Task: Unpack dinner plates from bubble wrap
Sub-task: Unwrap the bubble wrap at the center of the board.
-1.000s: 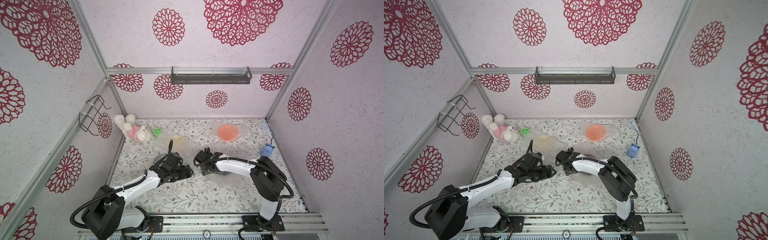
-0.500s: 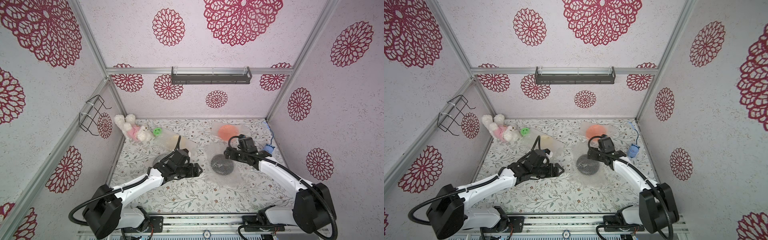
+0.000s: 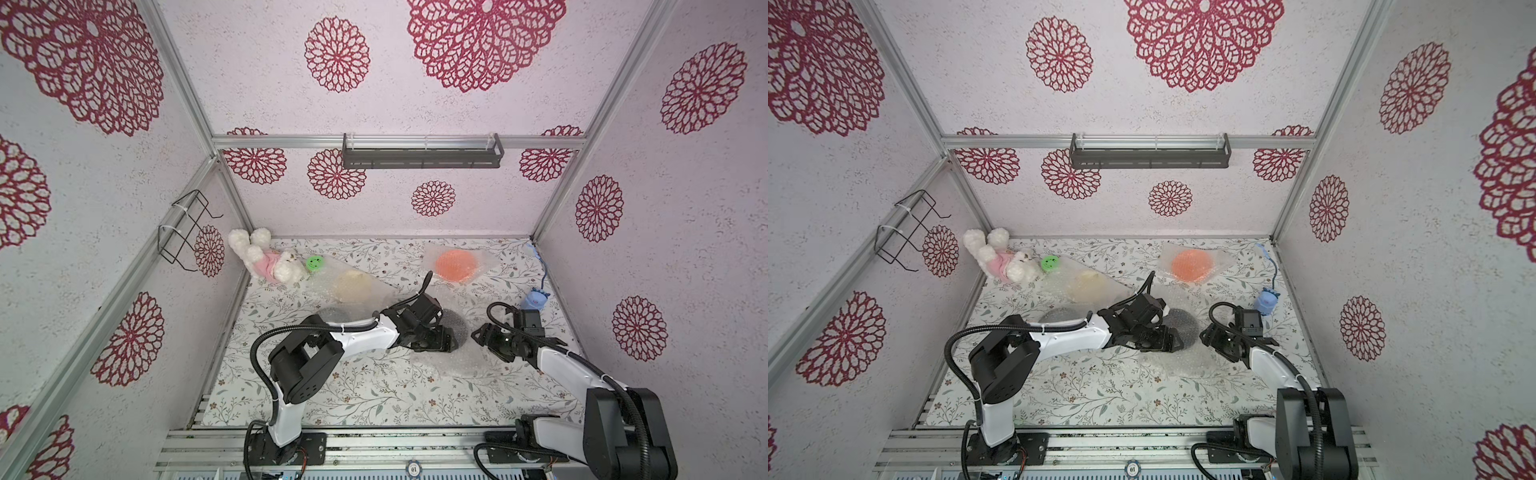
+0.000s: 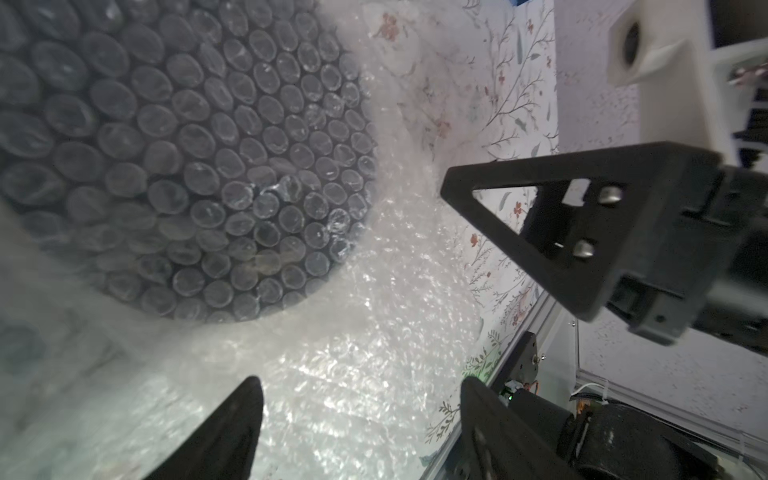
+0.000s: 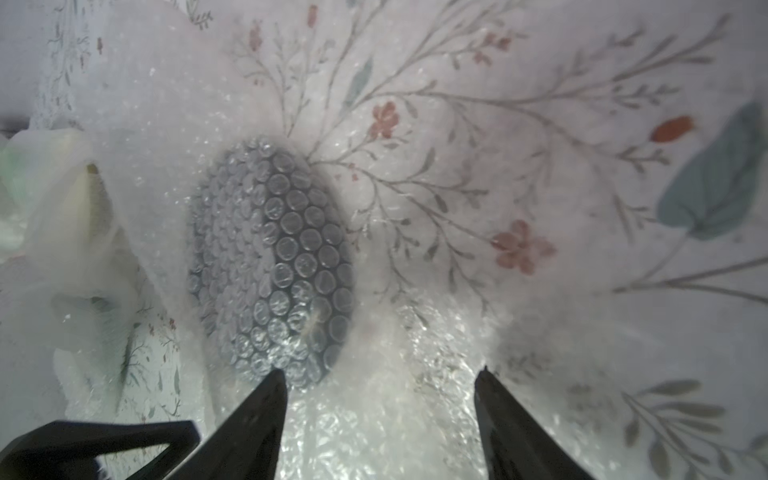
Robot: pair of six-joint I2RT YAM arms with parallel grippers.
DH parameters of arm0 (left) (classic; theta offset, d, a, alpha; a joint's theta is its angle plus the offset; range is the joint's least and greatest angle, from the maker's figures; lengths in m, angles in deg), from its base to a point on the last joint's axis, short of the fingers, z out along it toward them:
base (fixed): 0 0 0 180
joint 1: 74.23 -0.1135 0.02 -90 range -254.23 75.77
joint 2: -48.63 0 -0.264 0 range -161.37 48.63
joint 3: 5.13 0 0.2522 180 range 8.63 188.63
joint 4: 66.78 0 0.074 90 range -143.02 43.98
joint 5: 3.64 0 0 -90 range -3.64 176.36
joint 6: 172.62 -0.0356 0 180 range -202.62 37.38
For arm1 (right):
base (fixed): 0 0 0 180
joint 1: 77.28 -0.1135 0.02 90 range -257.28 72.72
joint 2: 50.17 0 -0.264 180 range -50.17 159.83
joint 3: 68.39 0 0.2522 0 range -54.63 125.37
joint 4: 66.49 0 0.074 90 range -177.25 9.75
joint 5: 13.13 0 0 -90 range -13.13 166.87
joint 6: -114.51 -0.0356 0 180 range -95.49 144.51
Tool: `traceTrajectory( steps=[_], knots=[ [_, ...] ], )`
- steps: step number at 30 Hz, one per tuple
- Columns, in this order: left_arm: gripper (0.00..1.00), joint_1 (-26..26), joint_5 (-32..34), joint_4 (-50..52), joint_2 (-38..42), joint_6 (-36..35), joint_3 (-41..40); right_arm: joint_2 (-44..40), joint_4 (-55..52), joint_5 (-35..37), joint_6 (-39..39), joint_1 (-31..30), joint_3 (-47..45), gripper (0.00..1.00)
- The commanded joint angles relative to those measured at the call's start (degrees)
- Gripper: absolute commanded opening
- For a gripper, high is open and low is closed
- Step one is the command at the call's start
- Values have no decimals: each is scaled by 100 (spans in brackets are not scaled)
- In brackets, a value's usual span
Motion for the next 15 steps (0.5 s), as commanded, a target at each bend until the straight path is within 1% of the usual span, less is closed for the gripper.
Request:
traceTrajectory(
  steps=[1,3,4,6,7,12,15],
  knots=[
    [77,-56,-36,128,-268,-12,57,86,470,-617,-2,11,-53,69],
    [77,-74,-74,101,-406,11,8,220,540,-767,23,11,-78,67],
    [77,-74,-97,55,-461,30,-21,304,535,-761,22,11,-74,65],
    [77,-74,-122,16,-527,55,-53,431,487,-554,0,11,-86,62],
    [77,-74,-113,17,-551,59,-70,456,557,-514,-31,11,-121,62],
    [77,-103,-54,63,-574,32,-172,705,862,-762,-117,-160,-157,61],
    [77,-131,-40,67,-583,14,-258,815,926,-865,-128,-352,-93,53]
  ],
)
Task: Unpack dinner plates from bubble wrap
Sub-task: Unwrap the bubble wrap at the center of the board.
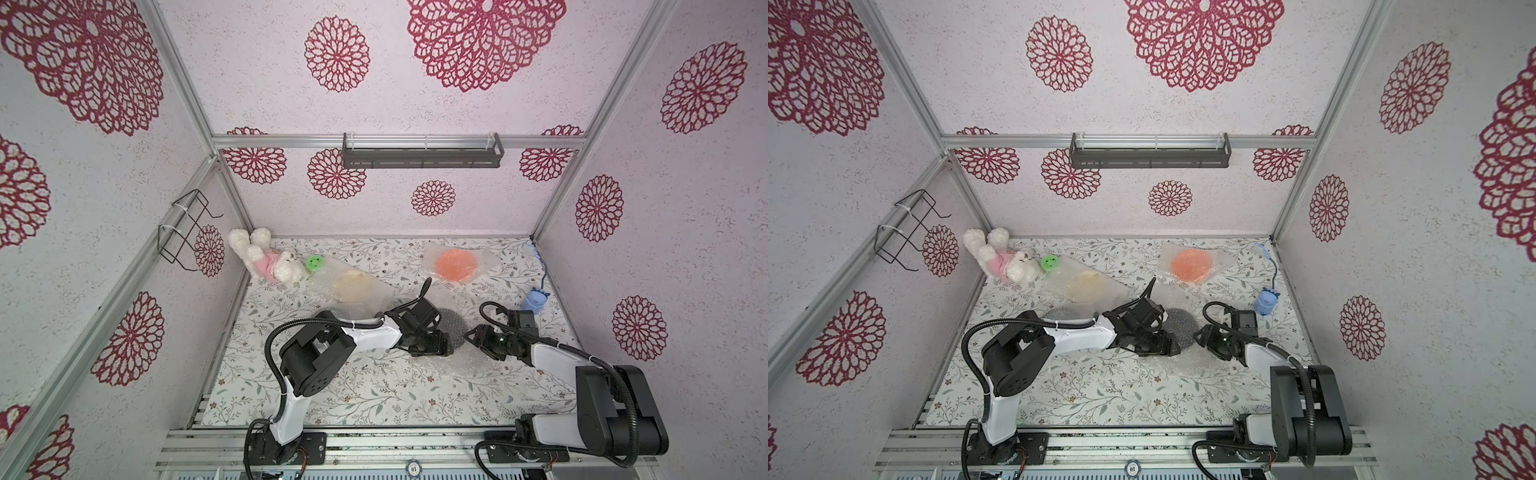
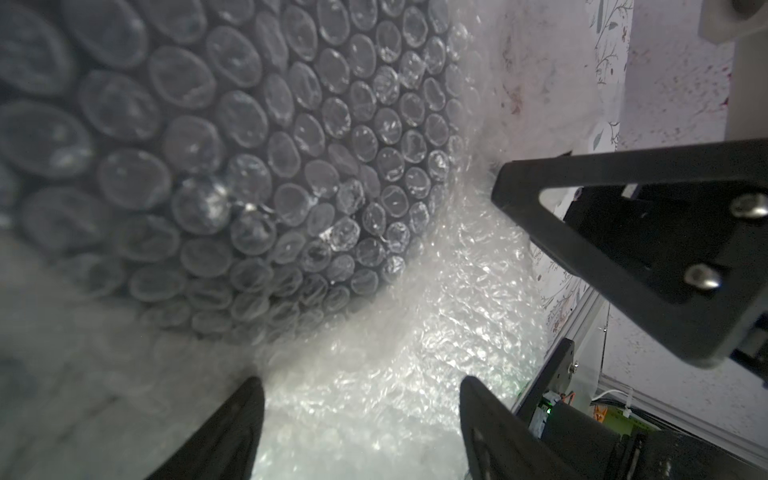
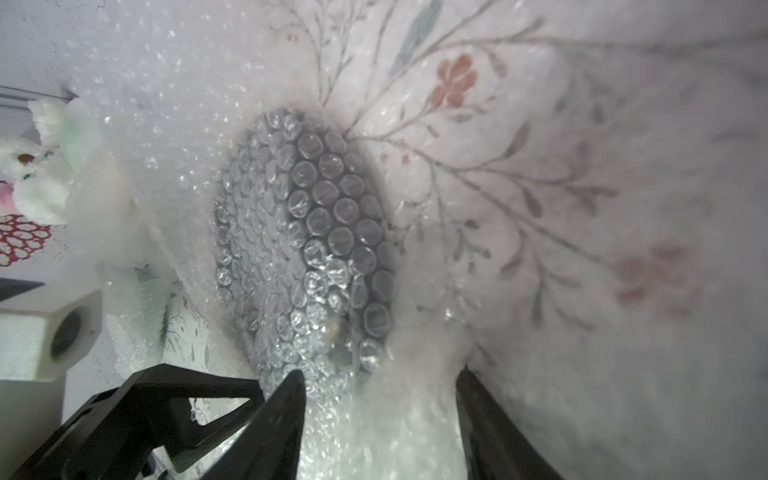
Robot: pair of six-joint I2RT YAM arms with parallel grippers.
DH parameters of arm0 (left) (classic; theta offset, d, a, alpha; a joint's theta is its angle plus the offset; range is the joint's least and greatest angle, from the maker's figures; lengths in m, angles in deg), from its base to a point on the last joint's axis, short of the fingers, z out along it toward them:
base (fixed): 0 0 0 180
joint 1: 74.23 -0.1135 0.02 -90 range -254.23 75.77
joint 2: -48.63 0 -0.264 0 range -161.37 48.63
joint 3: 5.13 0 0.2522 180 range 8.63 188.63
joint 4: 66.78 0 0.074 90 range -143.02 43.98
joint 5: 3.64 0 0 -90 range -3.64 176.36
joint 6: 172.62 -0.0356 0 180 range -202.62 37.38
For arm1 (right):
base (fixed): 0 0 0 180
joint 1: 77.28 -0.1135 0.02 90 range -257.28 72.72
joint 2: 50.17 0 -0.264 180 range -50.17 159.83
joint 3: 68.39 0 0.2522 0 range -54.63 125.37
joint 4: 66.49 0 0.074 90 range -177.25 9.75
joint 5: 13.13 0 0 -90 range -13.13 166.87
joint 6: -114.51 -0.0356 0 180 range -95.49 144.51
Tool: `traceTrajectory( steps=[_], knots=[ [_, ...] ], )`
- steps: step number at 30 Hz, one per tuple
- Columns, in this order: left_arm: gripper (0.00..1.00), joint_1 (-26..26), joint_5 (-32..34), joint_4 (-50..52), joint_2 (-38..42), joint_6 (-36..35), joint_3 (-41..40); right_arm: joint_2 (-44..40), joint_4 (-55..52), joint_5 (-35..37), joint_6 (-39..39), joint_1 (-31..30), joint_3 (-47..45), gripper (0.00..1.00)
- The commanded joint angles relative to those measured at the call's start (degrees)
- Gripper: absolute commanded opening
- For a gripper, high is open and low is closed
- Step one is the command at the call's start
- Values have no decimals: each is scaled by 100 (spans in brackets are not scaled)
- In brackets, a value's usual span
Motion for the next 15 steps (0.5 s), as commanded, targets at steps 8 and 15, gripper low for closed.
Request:
traceTrajectory(
  steps=[8,15],
  knots=[
    [77,-77,60,100,-146,-12,-319,-176,-550,531,85,-215,235,23],
    [77,-138,56,30,-78,-8,-522,-90,-928,733,330,-221,538,35]
  ],
)
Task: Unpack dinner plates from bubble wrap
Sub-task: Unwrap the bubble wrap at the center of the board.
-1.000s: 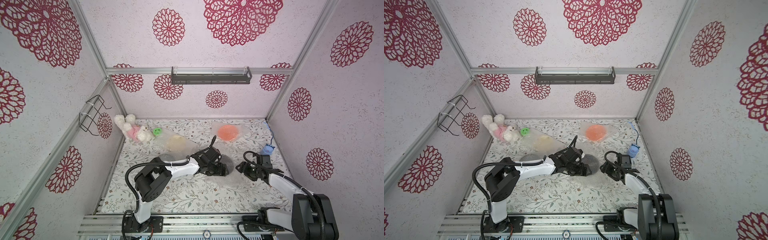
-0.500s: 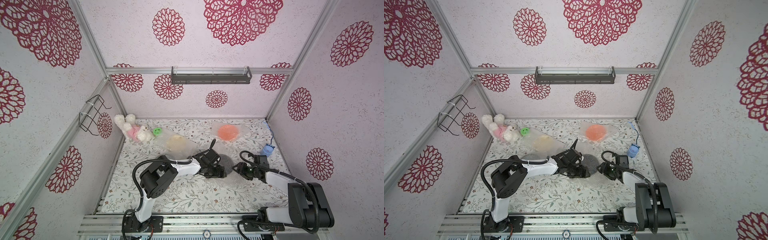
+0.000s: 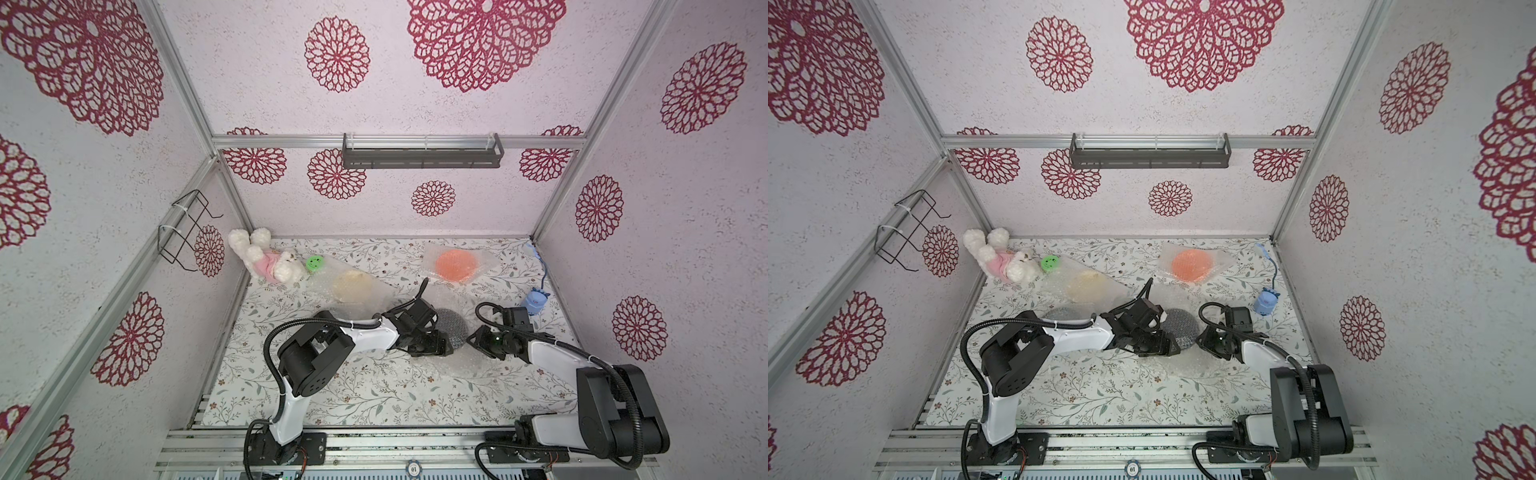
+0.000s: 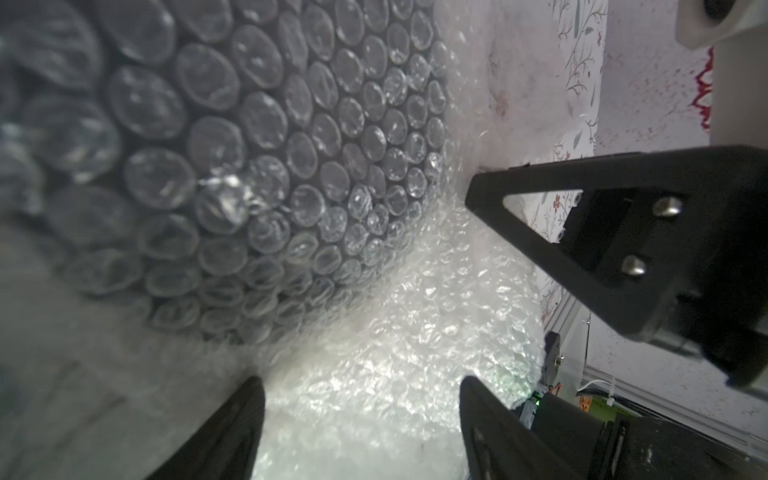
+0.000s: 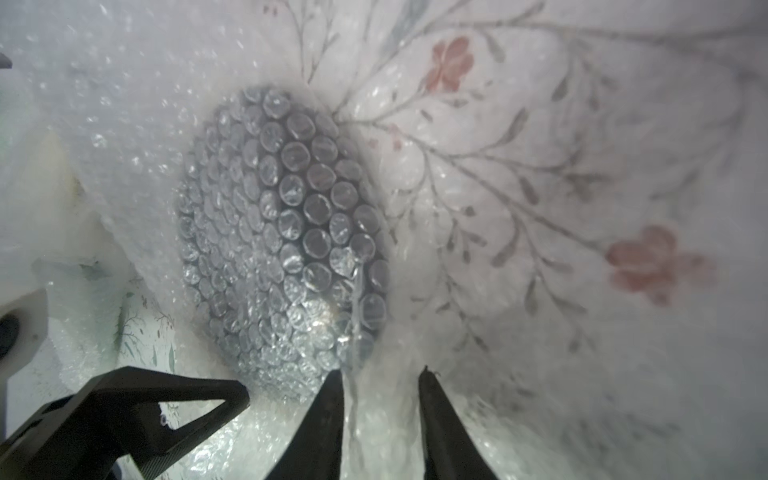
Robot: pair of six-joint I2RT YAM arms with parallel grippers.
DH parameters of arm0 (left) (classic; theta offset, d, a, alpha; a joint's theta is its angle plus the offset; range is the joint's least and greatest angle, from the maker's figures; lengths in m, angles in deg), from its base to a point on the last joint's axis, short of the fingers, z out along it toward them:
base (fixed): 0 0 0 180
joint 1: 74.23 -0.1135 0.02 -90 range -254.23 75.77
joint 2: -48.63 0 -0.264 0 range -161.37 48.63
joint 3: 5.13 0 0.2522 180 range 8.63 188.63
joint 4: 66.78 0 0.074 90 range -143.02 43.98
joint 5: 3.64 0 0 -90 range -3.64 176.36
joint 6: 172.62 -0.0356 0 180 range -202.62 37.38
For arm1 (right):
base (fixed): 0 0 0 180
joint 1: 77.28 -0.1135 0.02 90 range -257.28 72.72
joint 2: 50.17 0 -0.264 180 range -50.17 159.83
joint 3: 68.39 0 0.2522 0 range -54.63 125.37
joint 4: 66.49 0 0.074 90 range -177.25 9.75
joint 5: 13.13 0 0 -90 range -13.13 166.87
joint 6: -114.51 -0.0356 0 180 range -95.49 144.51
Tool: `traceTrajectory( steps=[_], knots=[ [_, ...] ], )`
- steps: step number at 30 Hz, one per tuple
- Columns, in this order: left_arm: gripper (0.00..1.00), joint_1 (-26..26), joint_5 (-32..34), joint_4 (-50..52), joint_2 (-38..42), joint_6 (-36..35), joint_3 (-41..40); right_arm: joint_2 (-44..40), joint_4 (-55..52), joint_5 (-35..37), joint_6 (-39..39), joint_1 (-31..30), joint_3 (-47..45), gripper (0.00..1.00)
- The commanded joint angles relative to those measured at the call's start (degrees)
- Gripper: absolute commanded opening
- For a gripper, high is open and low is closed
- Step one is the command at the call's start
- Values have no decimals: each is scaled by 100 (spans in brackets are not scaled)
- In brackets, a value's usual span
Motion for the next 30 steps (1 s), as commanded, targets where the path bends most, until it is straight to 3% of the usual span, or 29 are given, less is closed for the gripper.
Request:
traceTrajectory(
  steps=[1,10,15,20,30],
  knots=[
    [77,-66,202,393,-137,5,-292,22,-186,-3,189,-26,201,35],
    [76,-79,158,240,-124,54,-365,87,-184,0,249,-114,283,20],
    [76,-154,-49,124,17,35,-429,-82,-386,-51,301,-128,460,0],
    [80,-331,-275,-66,619,8,-642,-625,-957,214,352,-432,877,0],
    [87,-621,-223,-37,1277,-59,-1021,-1147,-2011,1695,434,-1171,1619,0]
  ],
)
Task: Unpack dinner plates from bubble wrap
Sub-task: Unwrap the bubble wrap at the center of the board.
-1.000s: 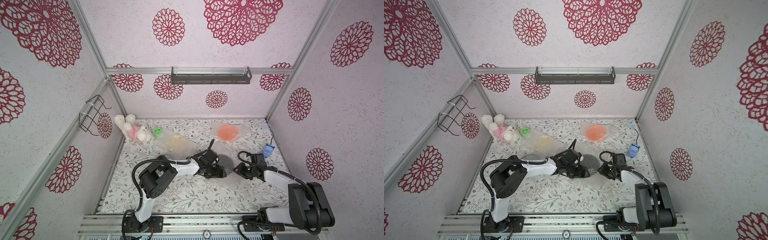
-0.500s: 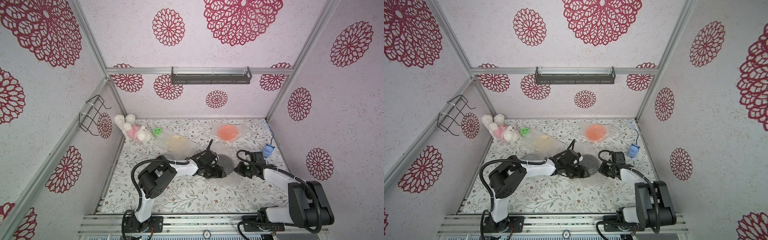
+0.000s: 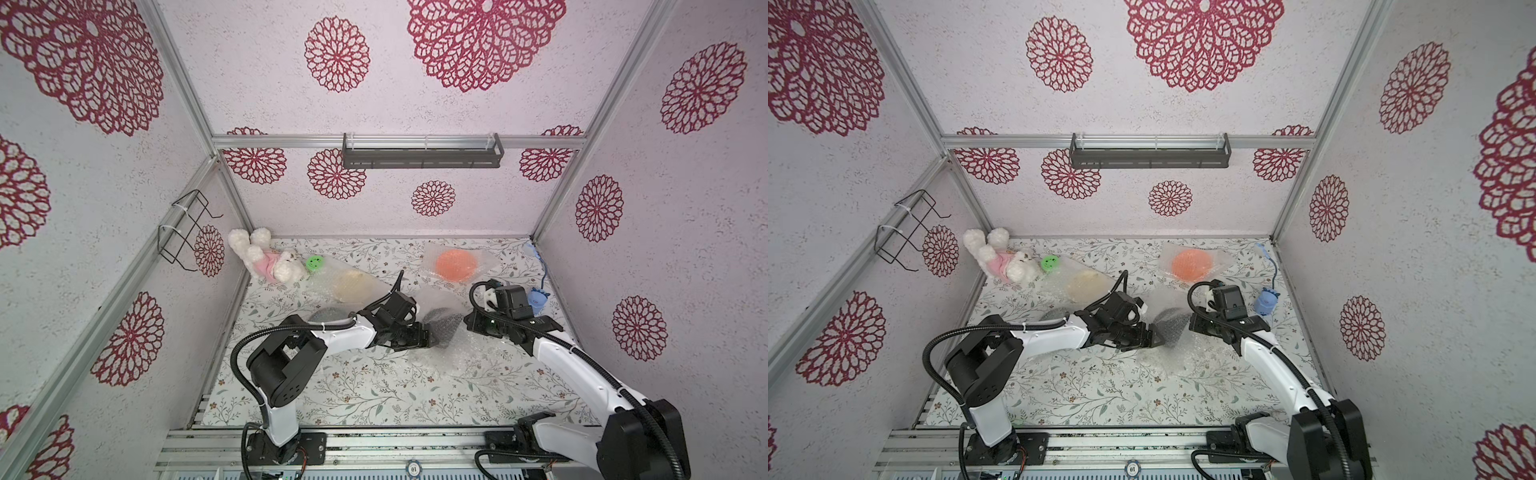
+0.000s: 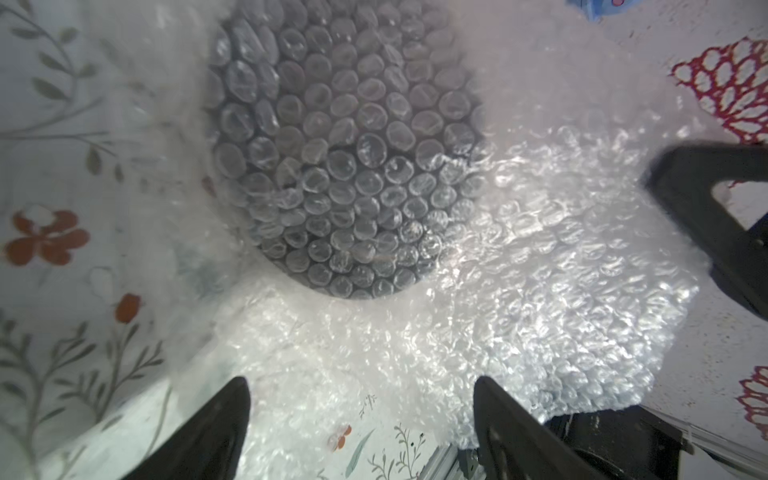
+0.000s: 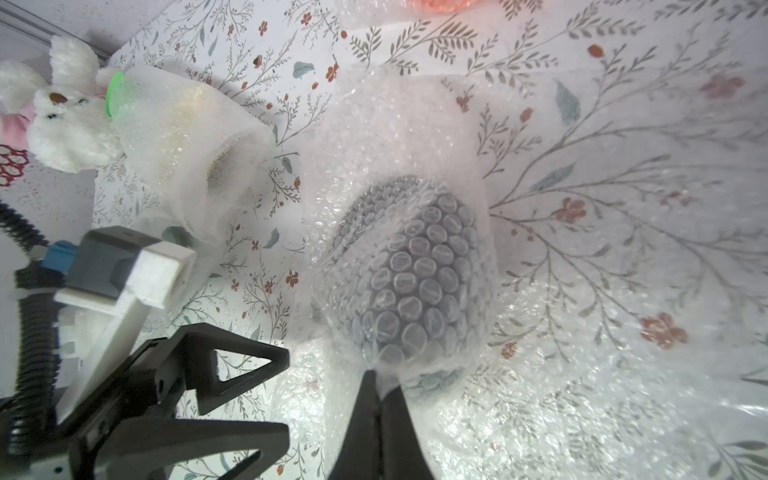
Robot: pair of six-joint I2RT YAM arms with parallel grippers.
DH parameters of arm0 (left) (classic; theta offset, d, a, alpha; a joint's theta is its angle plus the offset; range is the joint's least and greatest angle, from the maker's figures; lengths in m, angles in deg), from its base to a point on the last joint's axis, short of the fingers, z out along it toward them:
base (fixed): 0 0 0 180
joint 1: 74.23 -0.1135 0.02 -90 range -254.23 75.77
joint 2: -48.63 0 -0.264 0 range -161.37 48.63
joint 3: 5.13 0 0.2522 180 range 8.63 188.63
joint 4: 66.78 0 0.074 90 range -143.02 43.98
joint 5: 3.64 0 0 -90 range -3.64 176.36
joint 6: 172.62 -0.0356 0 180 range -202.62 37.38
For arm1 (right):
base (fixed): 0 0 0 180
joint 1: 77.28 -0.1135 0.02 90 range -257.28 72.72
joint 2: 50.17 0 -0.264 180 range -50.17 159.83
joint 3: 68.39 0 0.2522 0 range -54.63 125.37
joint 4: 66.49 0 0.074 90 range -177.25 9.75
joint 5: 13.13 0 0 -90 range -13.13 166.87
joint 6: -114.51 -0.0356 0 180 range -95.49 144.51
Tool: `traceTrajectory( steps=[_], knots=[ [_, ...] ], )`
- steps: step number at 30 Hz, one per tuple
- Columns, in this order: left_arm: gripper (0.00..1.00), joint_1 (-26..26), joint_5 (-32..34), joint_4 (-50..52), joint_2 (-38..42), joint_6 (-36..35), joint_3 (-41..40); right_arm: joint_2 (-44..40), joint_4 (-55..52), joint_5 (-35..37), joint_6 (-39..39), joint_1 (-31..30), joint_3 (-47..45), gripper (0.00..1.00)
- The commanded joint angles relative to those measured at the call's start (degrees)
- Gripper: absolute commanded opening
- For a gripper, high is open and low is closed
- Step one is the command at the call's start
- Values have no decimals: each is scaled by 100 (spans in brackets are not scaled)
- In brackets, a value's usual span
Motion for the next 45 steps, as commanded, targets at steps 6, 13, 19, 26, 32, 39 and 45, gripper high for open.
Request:
traceTrajectory(
  steps=[6,13,19,26,32,39,45],
  knots=[
    [87,-82,55,-23,130,-1,-241,-179,-909,1549,236,-583,542,0],
    [87,-180,64,-109,387,60,-400,-314,-751,1466,346,-1065,849,0],
    [88,-551,168,27,1011,36,-724,-362,-387,863,408,-1256,1011,0],
    [89,-1036,760,765,2246,-56,-1397,-324,122,50,408,-1514,1038,0],
    [92,-1417,1279,1435,3394,230,-2321,24,527,-183,433,-2053,1047,0],
    [92,-1659,1207,1119,3480,423,-2887,651,1164,-421,229,-2515,923,0],
    [90,-2081,1212,656,2887,466,-2988,995,1291,-389,70,-2640,847,0]
  ],
)
